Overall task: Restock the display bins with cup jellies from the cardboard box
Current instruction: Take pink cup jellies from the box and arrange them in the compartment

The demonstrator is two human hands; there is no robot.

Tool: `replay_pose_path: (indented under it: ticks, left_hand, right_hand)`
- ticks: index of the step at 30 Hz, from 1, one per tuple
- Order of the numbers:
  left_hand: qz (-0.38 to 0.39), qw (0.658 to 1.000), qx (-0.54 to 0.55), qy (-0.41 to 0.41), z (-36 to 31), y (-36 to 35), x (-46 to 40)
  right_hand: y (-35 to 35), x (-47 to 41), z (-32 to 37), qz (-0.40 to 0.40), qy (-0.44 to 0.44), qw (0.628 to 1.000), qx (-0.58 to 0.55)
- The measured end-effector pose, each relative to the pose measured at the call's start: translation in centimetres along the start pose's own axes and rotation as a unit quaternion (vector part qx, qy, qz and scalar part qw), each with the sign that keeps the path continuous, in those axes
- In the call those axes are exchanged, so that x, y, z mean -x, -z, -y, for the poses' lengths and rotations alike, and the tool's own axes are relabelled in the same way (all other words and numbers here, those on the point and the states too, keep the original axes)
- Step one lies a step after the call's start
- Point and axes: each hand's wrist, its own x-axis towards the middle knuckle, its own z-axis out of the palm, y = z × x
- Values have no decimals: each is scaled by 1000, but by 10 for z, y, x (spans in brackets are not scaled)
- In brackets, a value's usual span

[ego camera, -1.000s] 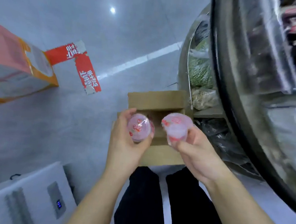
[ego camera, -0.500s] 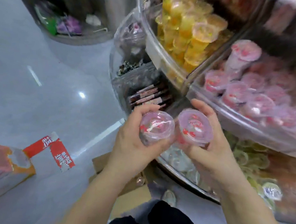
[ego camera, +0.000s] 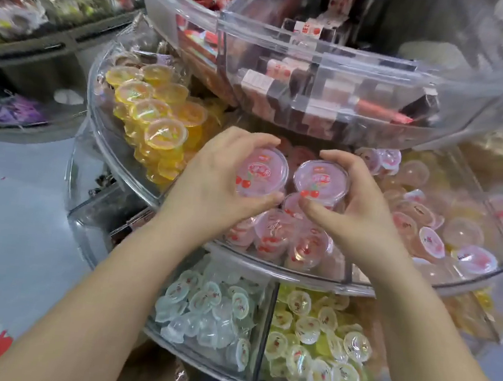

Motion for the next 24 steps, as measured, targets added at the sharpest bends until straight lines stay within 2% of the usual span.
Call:
replay_pose_path:
  ticks: [5, 10, 16, 24]
  left_hand:
    - [45, 989, -139, -15, 19, -19, -37]
    - [115, 975, -190, 11, 33, -39, -41]
    - [204, 976, -69, -2, 42, -21, -42]
    - [155, 986, -59, -32, 44, -26, -45]
  right_hand:
    - [-3, -24, -20, 4, 9, 994, 105]
    - [0, -27, -28, 27, 50, 980, 190]
    - [7, -25, -24, 48, 63, 977, 197]
    - [3, -23, -29, 14, 43, 974, 221]
